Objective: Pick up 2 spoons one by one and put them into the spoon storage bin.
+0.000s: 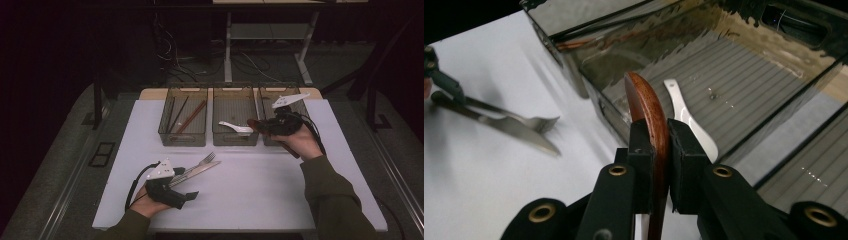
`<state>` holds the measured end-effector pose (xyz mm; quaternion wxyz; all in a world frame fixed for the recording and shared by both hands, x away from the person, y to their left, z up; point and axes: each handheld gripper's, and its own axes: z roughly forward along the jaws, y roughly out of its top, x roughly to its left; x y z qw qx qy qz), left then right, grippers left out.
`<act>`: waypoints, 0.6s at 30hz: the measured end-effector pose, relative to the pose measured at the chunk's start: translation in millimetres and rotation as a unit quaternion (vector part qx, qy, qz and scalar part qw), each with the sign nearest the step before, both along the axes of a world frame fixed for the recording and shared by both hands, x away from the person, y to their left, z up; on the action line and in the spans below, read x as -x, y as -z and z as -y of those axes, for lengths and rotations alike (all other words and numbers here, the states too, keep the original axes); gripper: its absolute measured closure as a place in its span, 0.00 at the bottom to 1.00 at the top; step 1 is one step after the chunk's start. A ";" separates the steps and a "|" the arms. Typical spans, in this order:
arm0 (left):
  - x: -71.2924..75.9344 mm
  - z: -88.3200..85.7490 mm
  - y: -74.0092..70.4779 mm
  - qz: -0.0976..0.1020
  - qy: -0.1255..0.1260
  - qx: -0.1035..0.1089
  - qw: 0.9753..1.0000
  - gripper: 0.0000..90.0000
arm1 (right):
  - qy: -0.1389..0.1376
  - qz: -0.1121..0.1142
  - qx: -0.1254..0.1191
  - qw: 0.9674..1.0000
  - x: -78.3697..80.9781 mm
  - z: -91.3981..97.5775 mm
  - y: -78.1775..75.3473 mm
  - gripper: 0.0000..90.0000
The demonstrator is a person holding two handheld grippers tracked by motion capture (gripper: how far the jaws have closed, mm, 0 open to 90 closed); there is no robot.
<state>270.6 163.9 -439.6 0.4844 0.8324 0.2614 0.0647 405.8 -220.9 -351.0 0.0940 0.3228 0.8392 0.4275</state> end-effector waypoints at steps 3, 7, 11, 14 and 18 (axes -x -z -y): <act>-0.2 0.8 -0.3 0.001 0.002 0.001 1.000 0.04 | 0.003 0.003 0.002 1.000 -8.6 -7.7 -5.3 0.90; -0.3 1.2 -0.4 0.000 0.004 0.000 1.000 0.04 | 0.005 0.008 0.006 1.000 -22.6 -18.7 -11.4 0.90; -0.2 1.7 -1.0 0.002 0.002 0.003 1.000 0.04 | 0.008 0.004 0.007 1.000 -36.0 -30.8 -15.8 0.90; -0.2 1.5 -1.1 0.002 0.004 0.001 1.000 0.04 | 0.014 0.003 0.008 1.000 -45.7 -40.4 -17.8 0.90; -0.1 2.0 -0.8 0.003 0.003 0.006 1.000 0.04 | 0.017 0.004 0.008 1.000 -58.5 -53.8 -20.1 0.90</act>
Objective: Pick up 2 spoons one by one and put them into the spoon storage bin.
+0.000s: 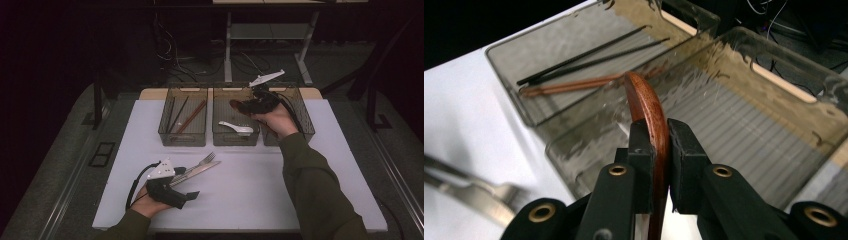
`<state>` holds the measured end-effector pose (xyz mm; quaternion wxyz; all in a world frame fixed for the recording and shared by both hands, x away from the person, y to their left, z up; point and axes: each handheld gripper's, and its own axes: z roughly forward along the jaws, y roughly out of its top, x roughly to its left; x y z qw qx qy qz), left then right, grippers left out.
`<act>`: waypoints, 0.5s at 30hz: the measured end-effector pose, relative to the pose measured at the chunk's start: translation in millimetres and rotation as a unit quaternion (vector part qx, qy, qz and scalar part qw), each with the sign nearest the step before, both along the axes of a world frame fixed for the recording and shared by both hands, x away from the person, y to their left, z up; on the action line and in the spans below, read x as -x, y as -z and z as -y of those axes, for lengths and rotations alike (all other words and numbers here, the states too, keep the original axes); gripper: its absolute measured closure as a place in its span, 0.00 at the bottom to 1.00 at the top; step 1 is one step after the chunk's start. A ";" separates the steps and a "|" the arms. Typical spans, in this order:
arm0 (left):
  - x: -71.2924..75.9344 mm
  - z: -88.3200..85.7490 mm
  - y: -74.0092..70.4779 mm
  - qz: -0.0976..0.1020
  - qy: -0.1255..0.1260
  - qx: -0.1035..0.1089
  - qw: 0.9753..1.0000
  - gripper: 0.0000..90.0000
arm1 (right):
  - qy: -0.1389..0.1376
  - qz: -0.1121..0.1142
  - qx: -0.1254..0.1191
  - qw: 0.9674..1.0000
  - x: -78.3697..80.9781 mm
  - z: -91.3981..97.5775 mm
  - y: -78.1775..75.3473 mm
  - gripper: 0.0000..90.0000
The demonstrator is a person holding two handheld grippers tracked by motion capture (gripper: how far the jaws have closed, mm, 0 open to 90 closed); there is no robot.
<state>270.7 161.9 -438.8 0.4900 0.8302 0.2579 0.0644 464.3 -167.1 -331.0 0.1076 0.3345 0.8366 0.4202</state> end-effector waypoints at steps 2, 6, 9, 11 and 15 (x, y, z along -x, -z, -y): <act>-0.2 -0.1 -0.3 -0.001 0.000 0.001 1.000 0.04 | 0.001 -0.001 0.000 1.000 -5.9 -7.4 -1.3 0.90; -0.4 -0.1 -1.0 0.001 0.004 -0.003 1.000 0.04 | 0.001 0.002 0.000 1.000 -16.7 -21.8 -2.5 0.90; 0.1 0.6 -1.4 0.002 0.005 -0.001 1.000 0.04 | 0.000 0.001 -0.002 1.000 -23.8 -32.5 -1.1 0.90; 0.1 0.6 -1.6 0.002 0.005 0.000 1.000 0.04 | -0.002 0.003 -0.003 1.000 -28.0 -39.8 0.6 0.90; 0.1 0.6 -1.6 0.000 0.006 0.003 1.000 0.04 | -0.006 0.006 -0.003 1.000 -36.4 -52.1 5.4 0.90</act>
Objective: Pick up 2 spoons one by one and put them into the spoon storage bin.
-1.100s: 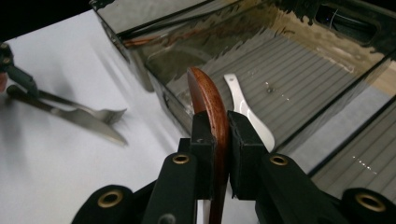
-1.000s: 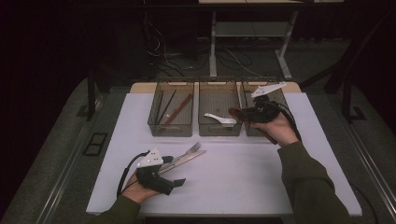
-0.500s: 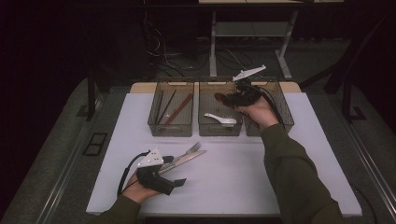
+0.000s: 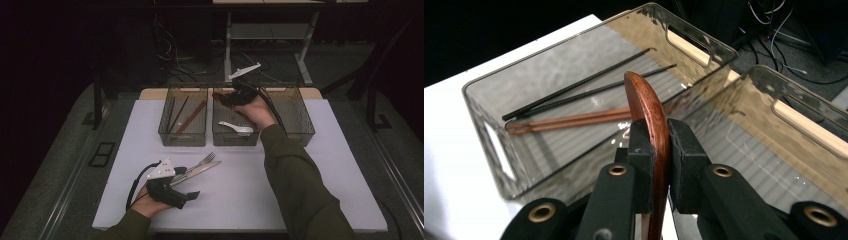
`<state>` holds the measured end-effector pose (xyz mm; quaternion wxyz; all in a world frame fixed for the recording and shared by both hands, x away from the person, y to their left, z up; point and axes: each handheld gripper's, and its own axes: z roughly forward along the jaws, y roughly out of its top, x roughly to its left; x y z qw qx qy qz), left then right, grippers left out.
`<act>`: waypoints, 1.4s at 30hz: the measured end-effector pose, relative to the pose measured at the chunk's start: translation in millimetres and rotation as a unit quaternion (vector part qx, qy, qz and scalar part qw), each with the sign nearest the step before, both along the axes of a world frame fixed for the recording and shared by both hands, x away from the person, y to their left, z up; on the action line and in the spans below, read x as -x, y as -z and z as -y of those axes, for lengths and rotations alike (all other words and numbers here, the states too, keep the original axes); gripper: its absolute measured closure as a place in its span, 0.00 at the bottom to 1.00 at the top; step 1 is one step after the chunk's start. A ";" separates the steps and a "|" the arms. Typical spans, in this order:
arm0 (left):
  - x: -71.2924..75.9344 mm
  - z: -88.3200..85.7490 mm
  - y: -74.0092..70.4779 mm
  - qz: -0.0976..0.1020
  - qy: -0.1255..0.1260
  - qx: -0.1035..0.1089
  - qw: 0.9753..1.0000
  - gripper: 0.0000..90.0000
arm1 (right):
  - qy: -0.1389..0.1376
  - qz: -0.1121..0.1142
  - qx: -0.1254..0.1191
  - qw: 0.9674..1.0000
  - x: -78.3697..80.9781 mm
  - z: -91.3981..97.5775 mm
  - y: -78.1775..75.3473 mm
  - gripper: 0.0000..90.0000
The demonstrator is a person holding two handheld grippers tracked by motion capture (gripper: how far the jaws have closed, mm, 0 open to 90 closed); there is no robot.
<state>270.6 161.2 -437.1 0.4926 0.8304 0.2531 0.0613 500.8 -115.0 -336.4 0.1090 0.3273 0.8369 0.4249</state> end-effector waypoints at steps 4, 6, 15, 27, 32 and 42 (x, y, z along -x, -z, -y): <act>0.1 -0.2 -0.4 0.002 0.002 -0.002 1.000 0.04 | 0.001 -0.001 0.003 1.000 -6.3 -6.7 9.9 0.90; 0.5 -0.2 -0.3 0.000 0.002 -0.001 1.000 0.04 | 0.005 -0.006 0.007 1.000 -8.6 -7.2 16.2 0.90; 0.3 0.7 0.0 0.000 0.003 -0.001 1.000 0.04 | 0.011 -0.034 0.036 0.999 -12.3 -4.1 36.8 0.90; 0.1 0.9 0.1 0.002 0.004 -0.004 1.000 0.04 | 0.024 -0.040 0.042 0.998 -7.4 4.6 40.3 0.64; 0.5 1.1 0.1 -0.001 0.002 -0.004 1.000 0.04 | 0.028 -0.046 0.005 0.999 1.0 15.6 33.4 0.55; 0.1 0.8 0.1 -0.001 0.001 -0.008 1.000 0.04 | 0.014 -0.041 -0.042 0.998 29.4 41.9 19.6 0.41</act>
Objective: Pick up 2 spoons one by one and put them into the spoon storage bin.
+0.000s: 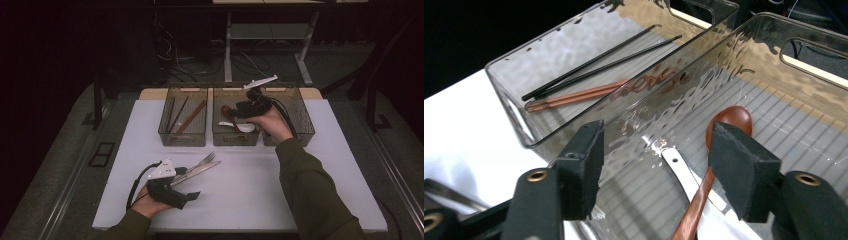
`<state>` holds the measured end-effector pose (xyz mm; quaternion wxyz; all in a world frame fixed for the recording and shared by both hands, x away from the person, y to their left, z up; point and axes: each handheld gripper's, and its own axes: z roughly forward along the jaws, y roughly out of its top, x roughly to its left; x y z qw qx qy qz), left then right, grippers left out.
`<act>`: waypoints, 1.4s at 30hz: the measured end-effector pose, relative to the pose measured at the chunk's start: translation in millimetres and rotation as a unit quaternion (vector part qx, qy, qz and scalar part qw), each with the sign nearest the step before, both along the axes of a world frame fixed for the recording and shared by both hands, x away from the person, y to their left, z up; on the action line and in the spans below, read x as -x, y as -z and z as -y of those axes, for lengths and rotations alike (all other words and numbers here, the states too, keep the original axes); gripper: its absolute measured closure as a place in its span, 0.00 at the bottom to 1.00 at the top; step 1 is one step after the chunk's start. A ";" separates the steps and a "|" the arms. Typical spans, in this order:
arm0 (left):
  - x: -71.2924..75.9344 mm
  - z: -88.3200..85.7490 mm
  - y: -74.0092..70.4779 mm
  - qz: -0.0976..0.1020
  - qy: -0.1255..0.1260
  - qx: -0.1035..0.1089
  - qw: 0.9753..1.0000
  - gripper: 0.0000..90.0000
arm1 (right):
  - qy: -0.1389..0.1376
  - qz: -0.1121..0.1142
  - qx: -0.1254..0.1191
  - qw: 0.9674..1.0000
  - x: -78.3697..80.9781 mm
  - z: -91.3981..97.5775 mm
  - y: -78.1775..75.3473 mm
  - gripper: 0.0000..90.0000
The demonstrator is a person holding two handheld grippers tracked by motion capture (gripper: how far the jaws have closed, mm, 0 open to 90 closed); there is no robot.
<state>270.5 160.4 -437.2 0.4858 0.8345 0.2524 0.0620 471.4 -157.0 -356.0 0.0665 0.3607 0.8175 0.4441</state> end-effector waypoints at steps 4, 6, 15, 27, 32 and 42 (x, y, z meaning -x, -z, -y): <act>0.6 0.3 -0.4 0.000 0.000 -0.002 1.000 0.04 | -0.001 0.006 -0.020 1.000 12.7 9.9 -2.5 0.34; 1.4 1.0 -0.1 -0.002 -0.002 0.000 1.000 0.04 | 0.007 0.016 -0.018 1.000 20.2 13.9 -3.6 0.31; 0.9 1.3 0.0 -0.002 -0.004 0.000 1.000 0.04 | 0.013 0.037 -0.033 0.999 52.5 30.6 -6.3 0.19; 1.4 -0.6 -0.1 -0.004 -0.005 -0.002 1.000 0.04 | 0.015 0.060 -0.030 0.998 95.4 56.8 5.5 0.16; 1.0 -1.6 -0.1 -0.005 -0.008 0.001 1.000 0.04 | 0.013 0.064 -0.025 0.998 116.3 67.3 17.9 0.16; 1.8 -1.7 -0.7 -0.002 -0.008 0.000 1.000 0.05 | 0.034 0.066 -0.028 0.997 148.6 105.0 45.1 0.16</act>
